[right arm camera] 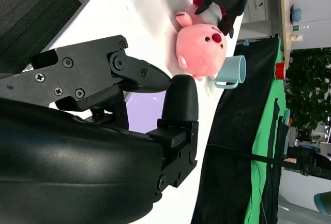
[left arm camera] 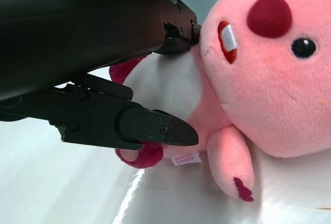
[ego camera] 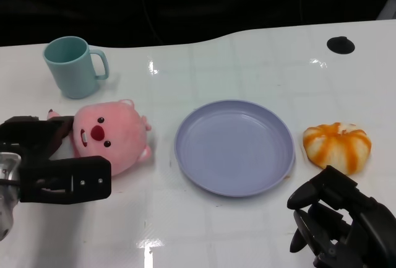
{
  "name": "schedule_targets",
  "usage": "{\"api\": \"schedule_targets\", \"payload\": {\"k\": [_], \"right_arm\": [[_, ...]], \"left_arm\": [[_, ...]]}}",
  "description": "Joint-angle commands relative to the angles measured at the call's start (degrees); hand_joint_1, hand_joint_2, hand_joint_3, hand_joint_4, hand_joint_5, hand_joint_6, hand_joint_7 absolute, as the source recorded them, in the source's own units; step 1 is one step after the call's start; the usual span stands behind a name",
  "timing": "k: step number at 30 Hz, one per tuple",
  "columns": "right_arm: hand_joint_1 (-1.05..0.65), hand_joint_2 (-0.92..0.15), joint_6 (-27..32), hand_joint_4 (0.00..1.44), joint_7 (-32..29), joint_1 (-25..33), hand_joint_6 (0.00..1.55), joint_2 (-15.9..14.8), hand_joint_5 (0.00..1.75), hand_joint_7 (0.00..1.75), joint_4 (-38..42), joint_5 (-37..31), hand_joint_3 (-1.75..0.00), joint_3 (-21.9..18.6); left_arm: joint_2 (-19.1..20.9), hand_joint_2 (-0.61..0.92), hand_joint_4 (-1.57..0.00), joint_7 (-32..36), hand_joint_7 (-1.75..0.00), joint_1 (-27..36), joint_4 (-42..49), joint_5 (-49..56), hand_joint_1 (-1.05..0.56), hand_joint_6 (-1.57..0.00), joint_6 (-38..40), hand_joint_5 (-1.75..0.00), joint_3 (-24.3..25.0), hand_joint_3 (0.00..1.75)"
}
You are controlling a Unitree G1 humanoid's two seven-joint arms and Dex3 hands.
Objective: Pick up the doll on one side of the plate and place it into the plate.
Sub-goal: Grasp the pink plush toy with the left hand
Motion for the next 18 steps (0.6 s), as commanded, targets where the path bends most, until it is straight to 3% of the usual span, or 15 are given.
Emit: {"api": "schedule_targets", "payload": {"k": [1,11,15,16,18], "right_arm": [[-0.33,-0.92,-0.4,0.53,-0.1,0.1,0.43,-0.5,1.72,1.64,-0.3,-0.3,-0.55,-0.2],[-0.32,-0.92,0.2,0.53,0.3,0.1,0.43,-0.7,1.71,1.61,-0.6,-0.1,-0.55,-0.6],[-0.32,-0.92,0.2,0.54,0.2,0.0,0.44,-0.7,1.71,1.61,-0.6,-0.3,-0.55,-0.8],[-0.32,-0.92,0.3,0.54,0.2,0.0,0.44,-0.7,1.7,1.62,-0.6,-0.2,-0.55,-0.8],[-0.32,-0.92,0.3,0.55,0.2,-0.1,0.44,-0.6,1.7,1.62,-0.5,0.0,-0.55,-0.9]], "left_arm": [[-0.1,0.9,-0.16,1.1,0.0,-0.1,4.4,-0.3,-0.63,-0.19,-1.2,-0.07,-1.5,0.0],[-1.4,0.85,-0.29,5.0,-0.03,-2.4,12.9,-1.8,-0.45,-0.29,-4.0,-0.07,-3.2,0.0],[-1.8,0.86,-0.66,7.1,-0.04,-2.8,15.2,-3.7,-0.31,-0.59,-6.7,-0.12,-2.9,0.0],[-1.9,0.88,-0.87,7.5,-0.07,-3.0,16.2,-4.3,-0.26,-0.79,-7.7,-0.22,-2.7,0.0],[-1.8,0.9,-0.97,8.3,-0.06,-3.5,17.9,-4.6,-0.21,-1.0,-9.2,-0.46,-3.2,0.0]]}}
